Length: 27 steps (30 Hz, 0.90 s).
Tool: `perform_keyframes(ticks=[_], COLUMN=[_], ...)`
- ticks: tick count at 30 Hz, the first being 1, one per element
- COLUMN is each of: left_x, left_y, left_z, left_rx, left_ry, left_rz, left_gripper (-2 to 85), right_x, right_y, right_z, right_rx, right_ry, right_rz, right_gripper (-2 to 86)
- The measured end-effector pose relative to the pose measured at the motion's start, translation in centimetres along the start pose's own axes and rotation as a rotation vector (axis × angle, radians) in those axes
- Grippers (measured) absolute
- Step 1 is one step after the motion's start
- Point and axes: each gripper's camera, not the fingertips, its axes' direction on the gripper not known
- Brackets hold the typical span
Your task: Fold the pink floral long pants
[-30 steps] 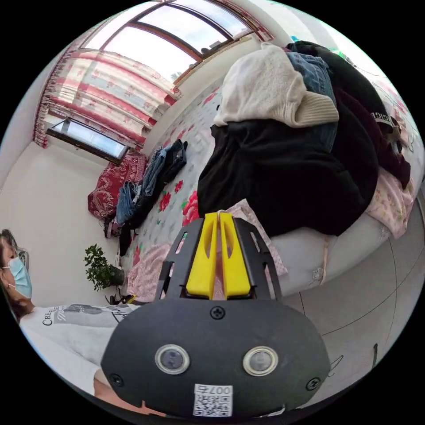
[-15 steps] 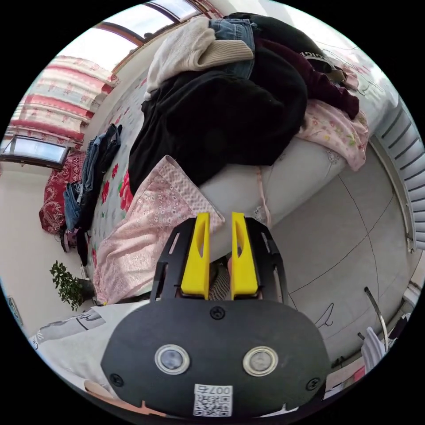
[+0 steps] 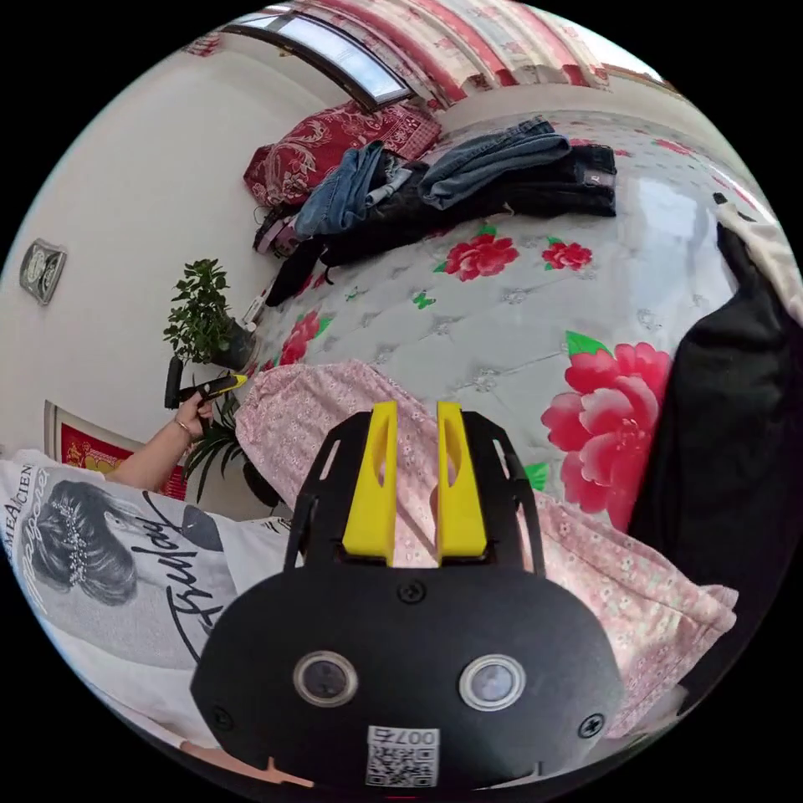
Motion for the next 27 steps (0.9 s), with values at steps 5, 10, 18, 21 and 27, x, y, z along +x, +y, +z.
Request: perform_keyframes(ticks=[5, 10, 18, 21, 27], left_x=[1.4, 0.7, -3.6, -4.1, -5.5], left_y=[-5.3, -6.2, -7.1, -10.4, -18.4], left_z=[6.5, 10.7, 10.1, 10.5, 9.7], left_rx=[-0.125, -0.245, -0.176, -0.131, -0.024], left_ry=[-0.081, -0.161, -0.057, -0.065, -0.108], left_rz=[0.095, 0.129, 0.039, 0.033, -0.071], left_gripper=[8.8, 2.8, -0.8, -0.5, 7.3], right_x=[-7.4, -8.5, -9.1, -9.8, -9.0], right_y=[-8.7, -11.2, -11.0, -13.4, -17.7], right_z=[13.0, 22.3, 22.5, 23.5, 25.0], right_rx=[-0.169, -0.373, -0.317, -0.304, -0.23], right_ry=[-0.046, 0.014, -0.078, -0.007, 0.179], right_rz=[-0.189, -0.188, -0.229, -0.261, -0.099], right_gripper=[6.4, 5.0, 0.4, 0.4, 1.8])
